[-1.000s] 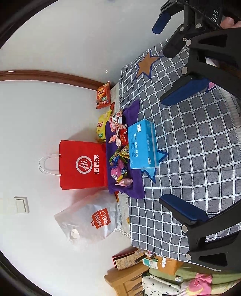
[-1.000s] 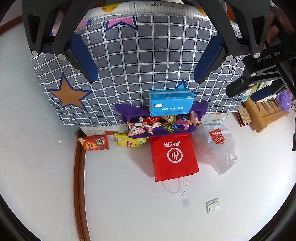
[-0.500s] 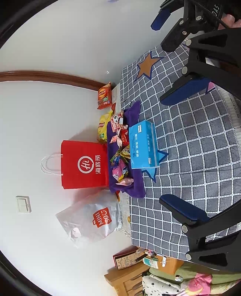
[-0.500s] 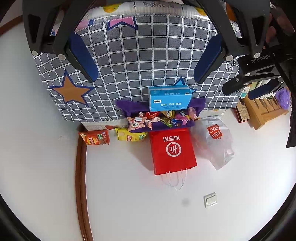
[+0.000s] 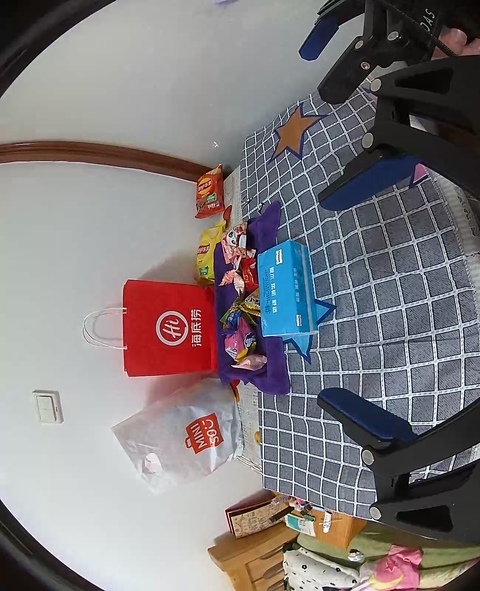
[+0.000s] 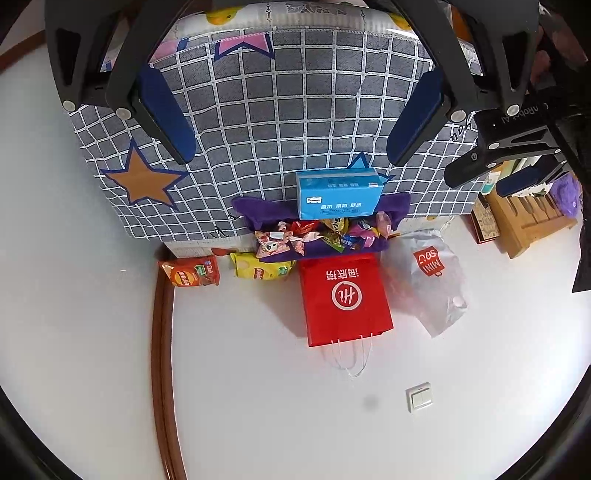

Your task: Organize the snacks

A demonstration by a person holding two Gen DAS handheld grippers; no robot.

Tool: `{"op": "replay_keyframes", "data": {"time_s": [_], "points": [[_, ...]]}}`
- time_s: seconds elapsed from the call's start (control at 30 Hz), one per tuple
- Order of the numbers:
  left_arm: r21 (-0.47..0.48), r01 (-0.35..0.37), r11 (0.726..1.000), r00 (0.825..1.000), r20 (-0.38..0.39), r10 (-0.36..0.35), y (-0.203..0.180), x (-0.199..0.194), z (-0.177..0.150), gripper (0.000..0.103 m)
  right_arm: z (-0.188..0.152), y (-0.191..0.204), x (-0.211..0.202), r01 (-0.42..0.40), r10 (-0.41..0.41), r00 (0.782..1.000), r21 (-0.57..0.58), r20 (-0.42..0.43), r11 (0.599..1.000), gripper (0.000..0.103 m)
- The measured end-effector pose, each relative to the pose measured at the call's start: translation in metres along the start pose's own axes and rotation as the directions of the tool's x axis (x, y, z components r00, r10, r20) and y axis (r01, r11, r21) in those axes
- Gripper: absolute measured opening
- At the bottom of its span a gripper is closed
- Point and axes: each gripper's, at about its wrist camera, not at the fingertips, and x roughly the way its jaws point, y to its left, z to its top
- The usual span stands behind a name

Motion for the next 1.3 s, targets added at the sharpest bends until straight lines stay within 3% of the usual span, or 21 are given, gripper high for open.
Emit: {"op": "replay_keyframes", "data": {"time_s": [1.3], "points": [[-0.003,-0.002,1.000,1.000,0.004,0.002,0.0033,-0.0021,-0.0004,0.097,-0.0014,0.0053,0.0006,0.000,0.000,1.000,-0.011,0.001,1.000,0.102]]}}
